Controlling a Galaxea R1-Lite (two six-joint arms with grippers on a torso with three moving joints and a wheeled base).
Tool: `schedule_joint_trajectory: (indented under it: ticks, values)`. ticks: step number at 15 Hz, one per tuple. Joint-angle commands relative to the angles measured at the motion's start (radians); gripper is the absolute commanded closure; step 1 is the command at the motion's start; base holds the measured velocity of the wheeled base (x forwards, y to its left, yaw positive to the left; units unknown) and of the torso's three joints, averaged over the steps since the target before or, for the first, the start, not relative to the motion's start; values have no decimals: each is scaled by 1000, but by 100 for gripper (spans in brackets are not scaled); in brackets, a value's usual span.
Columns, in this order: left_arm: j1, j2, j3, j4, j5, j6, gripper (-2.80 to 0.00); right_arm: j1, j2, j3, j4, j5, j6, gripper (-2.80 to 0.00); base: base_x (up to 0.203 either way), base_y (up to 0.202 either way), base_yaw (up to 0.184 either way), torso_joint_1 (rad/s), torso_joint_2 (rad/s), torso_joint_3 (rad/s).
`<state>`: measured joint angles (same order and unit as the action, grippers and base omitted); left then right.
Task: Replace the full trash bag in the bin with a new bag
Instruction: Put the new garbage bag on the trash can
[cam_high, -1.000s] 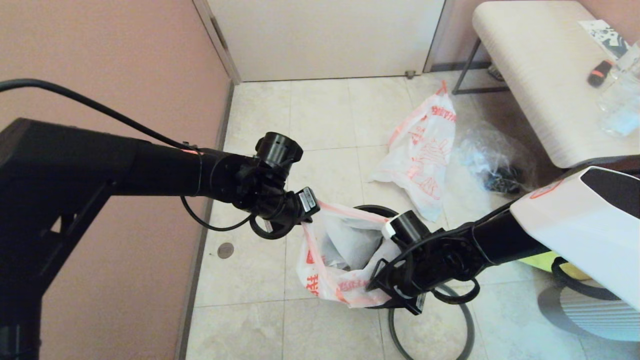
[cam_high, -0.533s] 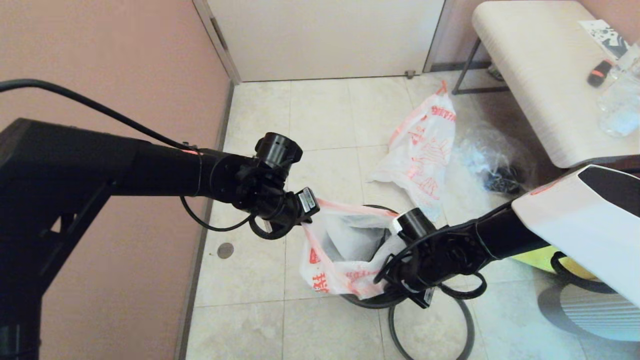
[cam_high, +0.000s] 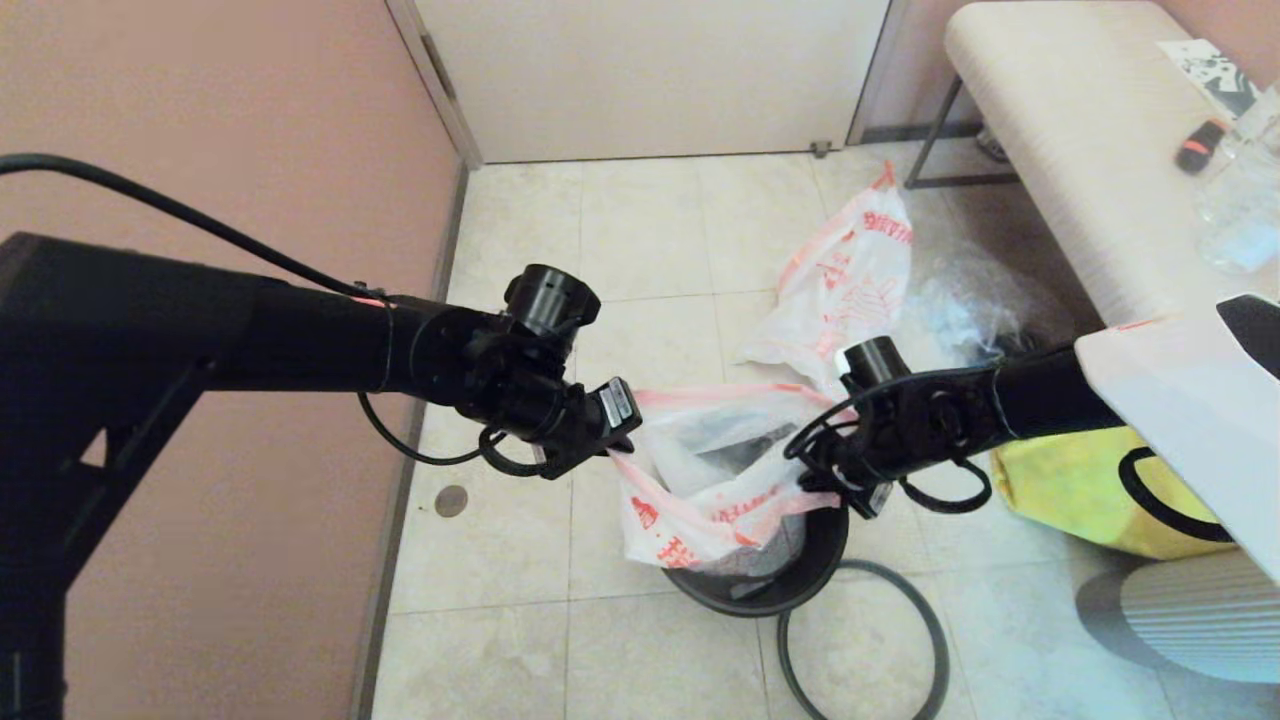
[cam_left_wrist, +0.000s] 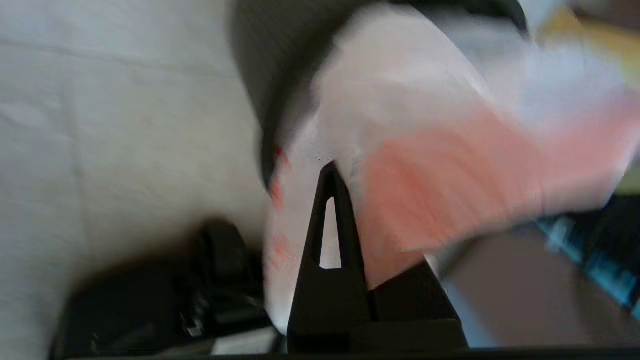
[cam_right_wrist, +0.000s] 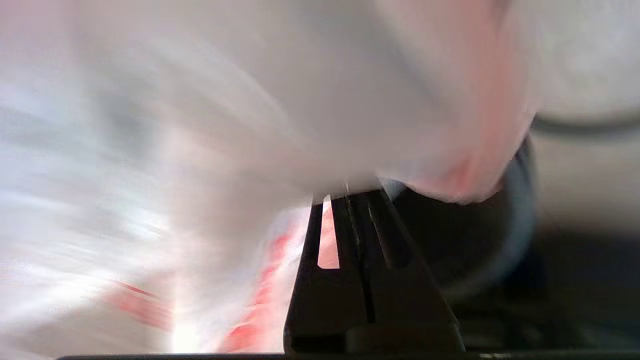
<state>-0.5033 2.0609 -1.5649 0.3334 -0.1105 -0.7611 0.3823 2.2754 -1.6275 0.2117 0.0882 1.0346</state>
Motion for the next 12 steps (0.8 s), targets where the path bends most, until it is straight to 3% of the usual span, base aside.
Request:
schedule_joint_trajectory:
  ticks: [1,3,5,7,12]
  values:
    - [-20,-2,8,5,-9,2,0,-18,54,-203,99,-7,0,0,0,0,0,0,0,0]
    - [-32,4,19,6,-11,26,0,-33,80,-332,189,-14,-18,0,0,0,0,0,0,0]
    - [-25,10,14,6,-11,25,0,-29,55,-326,290,-15,-28,0,0,0,0,0,0,0]
    - [-17,10,13,-1,-14,22,0,-14,-15,-214,382,-6,-15,0,0,0,0,0,0,0]
    - [-17,18,11,-2,-12,22,0,43,-204,90,340,97,20,0,0,0,0,0,0,0]
